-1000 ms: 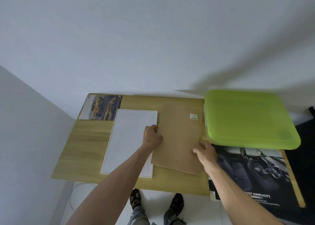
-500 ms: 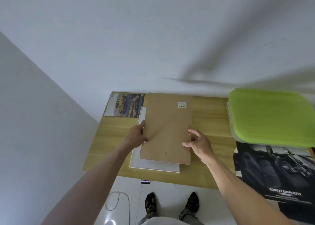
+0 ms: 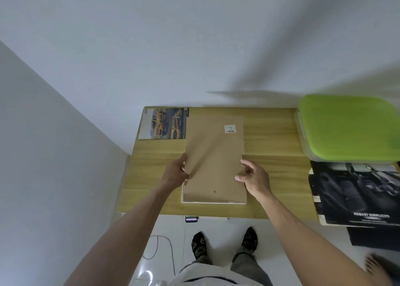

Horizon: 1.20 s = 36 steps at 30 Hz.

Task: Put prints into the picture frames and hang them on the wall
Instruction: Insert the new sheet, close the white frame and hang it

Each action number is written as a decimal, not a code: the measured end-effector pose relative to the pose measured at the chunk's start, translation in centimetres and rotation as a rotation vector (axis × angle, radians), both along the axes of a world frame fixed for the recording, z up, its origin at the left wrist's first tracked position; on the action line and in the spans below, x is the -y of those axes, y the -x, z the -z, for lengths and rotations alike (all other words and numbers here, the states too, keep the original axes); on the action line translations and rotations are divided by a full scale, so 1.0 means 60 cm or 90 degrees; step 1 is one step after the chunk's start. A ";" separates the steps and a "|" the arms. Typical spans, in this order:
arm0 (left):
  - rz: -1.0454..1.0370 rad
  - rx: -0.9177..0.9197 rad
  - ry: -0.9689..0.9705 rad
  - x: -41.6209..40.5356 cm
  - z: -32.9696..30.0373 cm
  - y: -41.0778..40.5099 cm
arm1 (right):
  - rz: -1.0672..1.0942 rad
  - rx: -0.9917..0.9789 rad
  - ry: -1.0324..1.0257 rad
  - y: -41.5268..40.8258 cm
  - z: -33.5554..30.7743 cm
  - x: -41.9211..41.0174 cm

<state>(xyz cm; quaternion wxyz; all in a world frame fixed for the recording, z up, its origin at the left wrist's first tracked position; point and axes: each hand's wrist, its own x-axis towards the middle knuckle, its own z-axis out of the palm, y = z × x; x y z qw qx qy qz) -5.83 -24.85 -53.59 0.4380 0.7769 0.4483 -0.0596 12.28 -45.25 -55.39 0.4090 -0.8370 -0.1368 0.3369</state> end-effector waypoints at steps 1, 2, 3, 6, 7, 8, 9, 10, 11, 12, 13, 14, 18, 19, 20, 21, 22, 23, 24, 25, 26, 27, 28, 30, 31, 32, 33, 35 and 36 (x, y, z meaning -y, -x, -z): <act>0.000 0.000 0.003 -0.002 0.003 0.000 | 0.001 0.007 0.001 0.001 0.003 -0.001; -0.003 0.001 0.007 -0.003 0.005 0.001 | 0.000 0.014 0.004 0.002 0.005 -0.002; -0.005 0.002 0.010 -0.004 0.008 0.002 | -0.003 0.019 0.009 0.004 0.006 -0.003; -0.003 -0.005 0.016 -0.006 0.013 0.006 | -0.015 0.027 0.026 0.010 0.013 -0.004; 0.001 -0.007 0.013 -0.006 0.014 0.007 | -0.016 0.033 0.031 0.013 0.014 -0.004; 0.010 -0.012 0.003 -0.004 0.014 0.007 | -0.016 0.042 0.038 0.016 0.016 -0.003; 0.022 -0.019 -0.013 -0.003 0.015 0.007 | -0.014 0.049 0.044 0.019 0.017 -0.004; 0.032 -0.027 -0.025 -0.003 0.016 0.007 | -0.011 0.059 0.053 0.021 0.020 -0.005; 0.039 -0.034 -0.032 -0.004 0.017 0.007 | -0.010 0.069 0.062 0.024 0.021 -0.007; 0.044 -0.039 -0.035 -0.004 0.017 0.006 | -0.012 0.077 0.070 0.025 0.023 -0.009; 0.049 -0.043 -0.036 -0.005 0.017 0.005 | -0.015 0.084 0.077 0.026 0.025 -0.011; 0.053 -0.047 -0.036 -0.006 0.017 0.004 | -0.021 0.092 0.086 0.026 0.027 -0.013; 0.065 -0.067 -0.025 -0.011 0.022 -0.001 | -0.058 0.123 0.121 0.026 0.030 -0.019; 0.064 -0.079 -0.027 -0.012 0.024 -0.003 | -0.068 0.128 0.129 0.026 0.029 -0.019; 0.061 -0.090 -0.030 -0.013 0.026 -0.005 | -0.081 0.133 0.137 0.026 0.030 -0.019; 0.058 -0.098 -0.032 -0.013 0.027 -0.008 | -0.094 0.139 0.143 0.025 0.032 -0.019; 0.058 -0.102 -0.040 -0.014 0.027 -0.009 | -0.107 0.146 0.151 0.024 0.031 -0.018; 0.064 -0.106 -0.049 -0.014 0.025 -0.012 | -0.119 0.154 0.161 0.023 0.029 -0.017; 0.083 -0.110 -0.061 -0.014 0.024 -0.014 | -0.133 0.160 0.171 0.021 0.026 -0.017; 0.110 -0.118 -0.077 -0.014 0.023 -0.018 | -0.152 0.167 0.182 0.017 0.025 -0.018; 0.141 -0.130 -0.092 -0.013 0.021 -0.021 | -0.176 0.174 0.198 0.013 0.024 -0.020; 0.172 -0.148 -0.110 -0.012 0.018 -0.024 | -0.197 0.179 0.211 0.010 0.025 -0.022; 0.206 -0.170 -0.136 -0.012 0.014 -0.027 | -0.210 0.180 0.222 0.008 0.022 -0.025; 0.276 -0.219 -0.197 -0.014 0.007 -0.035 | -0.238 0.210 0.249 0.009 0.014 -0.035; 0.306 -0.240 -0.232 -0.017 0.005 -0.038 | -0.258 0.244 0.271 0.012 0.009 -0.039; 0.332 -0.260 -0.264 -0.019 0.003 -0.042 | -0.278 0.283 0.291 0.016 0.005 -0.043; 0.356 -0.274 -0.294 -0.021 0.001 -0.047 | -0.295 0.316 0.306 0.019 0.003 -0.046; 0.399 -0.289 -0.347 -0.022 0.003 -0.057 | -0.350 0.376 0.326 0.019 0.006 -0.050; 0.416 -0.287 -0.370 -0.021 0.003 -0.061 | -0.396 0.395 0.335 0.014 0.009 -0.053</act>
